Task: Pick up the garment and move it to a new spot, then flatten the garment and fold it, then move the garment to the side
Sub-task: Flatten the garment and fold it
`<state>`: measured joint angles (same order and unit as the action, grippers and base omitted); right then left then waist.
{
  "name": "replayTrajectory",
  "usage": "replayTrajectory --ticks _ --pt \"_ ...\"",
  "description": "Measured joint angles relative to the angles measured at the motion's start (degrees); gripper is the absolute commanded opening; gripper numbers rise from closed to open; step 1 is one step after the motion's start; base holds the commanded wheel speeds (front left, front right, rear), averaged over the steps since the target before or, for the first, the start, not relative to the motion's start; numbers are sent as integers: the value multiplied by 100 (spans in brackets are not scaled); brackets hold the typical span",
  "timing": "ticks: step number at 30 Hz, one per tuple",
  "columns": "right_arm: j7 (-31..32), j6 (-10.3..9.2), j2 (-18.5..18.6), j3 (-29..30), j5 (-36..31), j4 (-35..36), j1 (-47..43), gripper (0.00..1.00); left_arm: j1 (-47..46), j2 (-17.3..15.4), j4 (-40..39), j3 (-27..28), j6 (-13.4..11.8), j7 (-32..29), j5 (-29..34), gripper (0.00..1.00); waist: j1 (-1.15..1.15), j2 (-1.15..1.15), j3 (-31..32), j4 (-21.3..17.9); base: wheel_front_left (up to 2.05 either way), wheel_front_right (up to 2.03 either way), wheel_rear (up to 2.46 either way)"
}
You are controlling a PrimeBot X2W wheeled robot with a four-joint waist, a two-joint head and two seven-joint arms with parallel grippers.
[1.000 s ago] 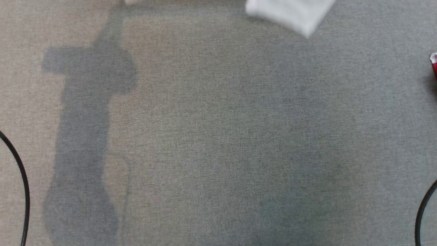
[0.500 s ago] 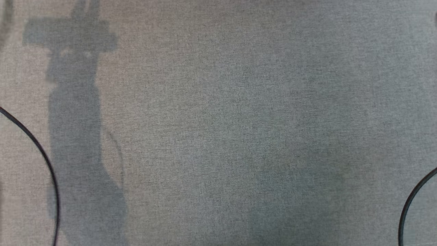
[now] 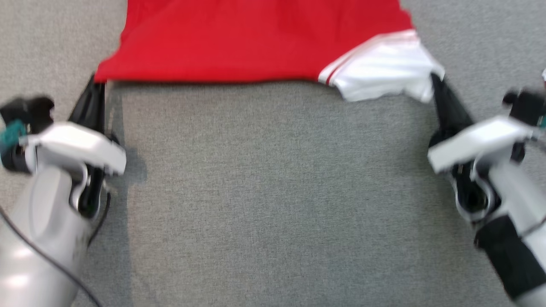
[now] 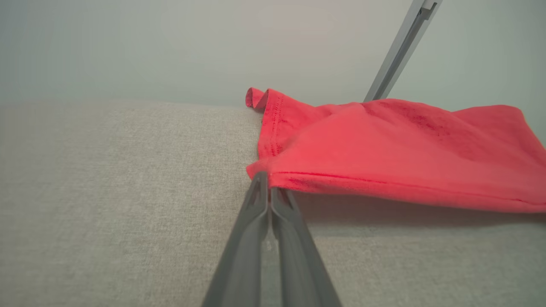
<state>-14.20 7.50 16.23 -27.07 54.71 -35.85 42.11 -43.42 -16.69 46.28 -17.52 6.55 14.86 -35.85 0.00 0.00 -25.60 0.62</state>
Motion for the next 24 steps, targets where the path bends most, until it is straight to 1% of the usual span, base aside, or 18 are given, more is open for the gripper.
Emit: replayTrajectory --ticks 4,6,7,10,15,16,18,20,24 --pt "-35 0 145 37 102 812 -968 0 1017 -175 -1003 205 -298 5 65 0 0 0 234 -47 0 0 0" --pt "-46 0 223 147 108 1174 -1425 0 1577 -268 -1547 266 -502 4 74 0 0 0 367 -60 0 0 0" --pt "-46 0 223 147 108 1174 -1425 0 1577 -268 -1547 266 -502 4 74 0 0 0 367 -60 0 0 0" --pt "31 0 316 385 60 1684 -2109 0 2338 -469 -2515 347 -856 -148 105 0 0 0 580 -64 0 0 0" --pt "546 1 292 1002 -199 2548 -3247 0 3540 -817 -4239 511 -1552 -694 125 0 0 0 908 -59 0 0 0" --pt "835 1 191 1302 -391 2953 -3728 0 4024 -936 -4915 566 -1845 -948 155 0 0 0 1024 -66 0 0 0" --pt "1182 1 51 1649 -579 3301 -4186 0 4498 -1018 -5475 614 -2136 -1200 170 0 0 0 1133 -81 0 0 0" --pt "1586 0 -153 1963 -790 3716 -4637 0 4936 -1065 -5988 645 -2394 -1388 199 0 0 0 1239 -97 0 0 0" --pt "2403 0 -635 2548 -1260 4495 -5431 0 5544 -1141 -6680 682 -2777 -1685 247 0 0 0 1418 -104 0 0 0"
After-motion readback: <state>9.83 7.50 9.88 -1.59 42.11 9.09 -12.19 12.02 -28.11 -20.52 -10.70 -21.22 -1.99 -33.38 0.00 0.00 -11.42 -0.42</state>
